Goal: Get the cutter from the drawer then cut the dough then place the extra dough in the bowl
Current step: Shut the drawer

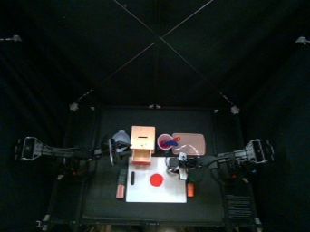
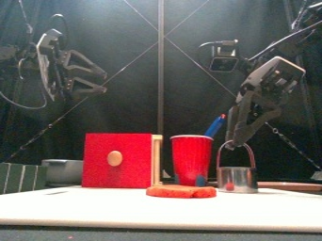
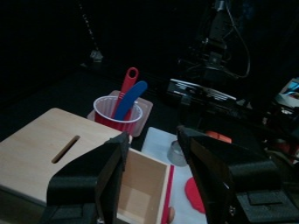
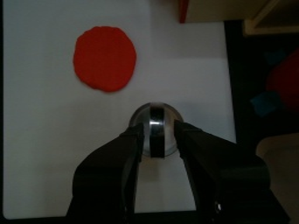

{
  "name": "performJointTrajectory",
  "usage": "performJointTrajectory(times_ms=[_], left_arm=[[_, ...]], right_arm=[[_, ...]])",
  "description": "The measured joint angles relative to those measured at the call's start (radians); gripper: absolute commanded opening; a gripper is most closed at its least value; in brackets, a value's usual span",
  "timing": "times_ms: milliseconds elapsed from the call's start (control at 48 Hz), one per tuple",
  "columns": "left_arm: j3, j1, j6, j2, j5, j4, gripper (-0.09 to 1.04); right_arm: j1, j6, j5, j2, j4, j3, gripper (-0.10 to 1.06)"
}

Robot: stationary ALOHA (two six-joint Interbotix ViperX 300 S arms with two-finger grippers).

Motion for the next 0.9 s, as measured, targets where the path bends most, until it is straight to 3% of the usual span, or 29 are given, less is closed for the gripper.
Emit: performJointTrajectory(times_ms=[146, 354, 479, 583, 750, 896], left_arm=[[-0.034, 0.064, 0.0, 0.003, 0.0, -0.005, 0.84], [-0.129, 0.252, 0.0, 0.049, 0.066, 0.002, 0.84], [-0.236, 0.37, 0.0, 0.114, 0.235, 0.055, 0.83], [-0.345, 0.434, 0.0, 0.183, 0.413, 0.146, 0.83], [-0.529, 0.471, 0.003, 0.333, 0.666, 0.282, 0.83], [-0.663, 0.477, 0.005, 0.463, 0.819, 0.362, 0.83]], right_arm=[[0.003, 0.0, 0.002, -0.006, -0.005, -0.051, 0.73], [0.005, -0.014, 0.002, 0.011, -0.018, -0.17, 0.7], [0.034, -0.018, 0.002, 0.083, -0.021, -0.239, 0.62], [0.058, -0.02, 0.0, 0.137, -0.041, -0.273, 0.49], [0.092, -0.02, 0.0, 0.236, -0.064, -0.33, 0.29], [0.098, -0.021, -0.006, 0.302, -0.067, -0.377, 0.2]])
